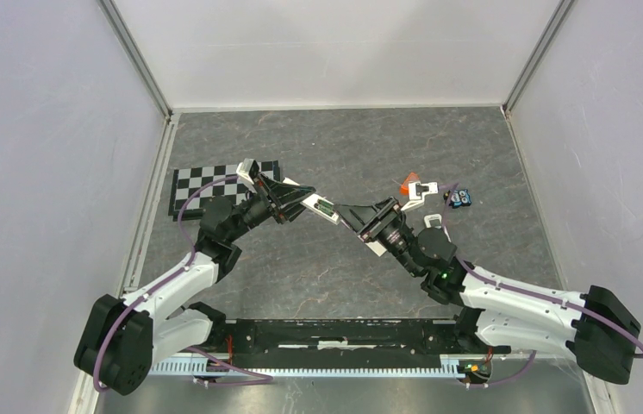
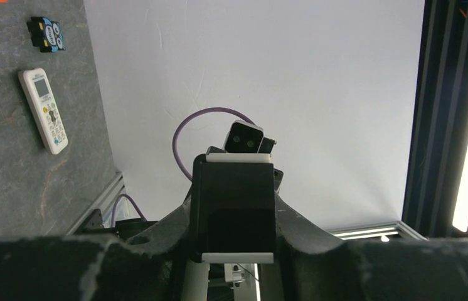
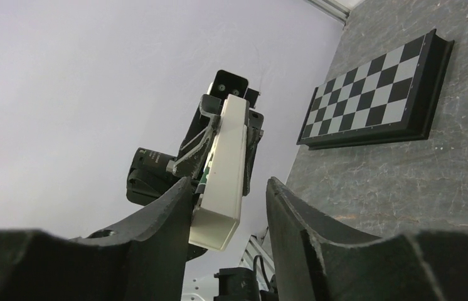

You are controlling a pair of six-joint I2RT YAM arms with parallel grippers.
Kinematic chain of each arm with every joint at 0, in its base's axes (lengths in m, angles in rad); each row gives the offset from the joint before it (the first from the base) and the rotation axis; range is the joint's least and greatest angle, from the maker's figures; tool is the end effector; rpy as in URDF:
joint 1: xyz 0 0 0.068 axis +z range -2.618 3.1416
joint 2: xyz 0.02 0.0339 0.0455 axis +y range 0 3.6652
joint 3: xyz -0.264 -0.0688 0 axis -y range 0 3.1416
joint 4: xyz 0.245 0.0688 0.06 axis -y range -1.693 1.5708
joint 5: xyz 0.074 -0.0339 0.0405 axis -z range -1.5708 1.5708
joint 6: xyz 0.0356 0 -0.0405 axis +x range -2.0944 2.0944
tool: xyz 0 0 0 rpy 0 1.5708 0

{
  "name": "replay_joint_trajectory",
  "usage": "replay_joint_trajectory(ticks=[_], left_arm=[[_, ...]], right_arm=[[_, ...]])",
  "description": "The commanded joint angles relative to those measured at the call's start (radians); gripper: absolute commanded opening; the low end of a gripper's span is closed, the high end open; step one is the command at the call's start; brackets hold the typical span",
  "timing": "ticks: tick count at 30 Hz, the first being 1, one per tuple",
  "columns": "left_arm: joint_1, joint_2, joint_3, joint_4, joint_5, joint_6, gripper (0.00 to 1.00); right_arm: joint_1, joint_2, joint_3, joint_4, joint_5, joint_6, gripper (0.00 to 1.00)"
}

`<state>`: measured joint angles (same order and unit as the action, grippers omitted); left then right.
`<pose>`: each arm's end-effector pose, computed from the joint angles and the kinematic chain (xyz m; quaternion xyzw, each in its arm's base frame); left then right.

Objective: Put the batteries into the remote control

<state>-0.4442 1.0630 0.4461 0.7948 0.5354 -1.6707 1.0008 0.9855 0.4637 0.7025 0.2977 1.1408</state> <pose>0.1991 -0.1149 0.2699 -0.1901 0.6227 -0.7278 0.2155 0.1290 0.1819 0.2829 0.1579 0.6238 0.6210 0.4475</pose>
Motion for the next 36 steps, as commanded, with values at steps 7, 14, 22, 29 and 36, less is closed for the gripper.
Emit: replay_joint_trajectory(ticks=[7, 14, 22, 29, 36], left_arm=[[-0.003, -0.073, 0.077, 0.095, 0.083, 0.134, 0.02], [-0.003, -0.113, 0.095, -0.053, 0.076, 0.274, 0.02], [-0.003, -0.190, 0.090, -0.314, -0.020, 0.486, 0.02], [-0.021, -0.126, 0.008, -0.306, -0.120, 0.512, 0.02], [-0.113, 0.029, -0.067, -0.230, -0.266, 0.535, 0.02]], right_arm=[[-0.010, 0.035, 0.107, -0.305, 0.096, -0.077, 0.47], [-0.018, 0.031, 0.197, -0.478, 0.059, -0.383, 0.51], [-0.034, -0.109, 0.198, -0.510, -0.007, -0.625, 0.81], [-0.039, -0.118, 0.273, -0.617, -0.040, -0.722, 0.92], [-0.041, -0.093, 0.269, -0.683, -0.085, -0.733, 0.93]])
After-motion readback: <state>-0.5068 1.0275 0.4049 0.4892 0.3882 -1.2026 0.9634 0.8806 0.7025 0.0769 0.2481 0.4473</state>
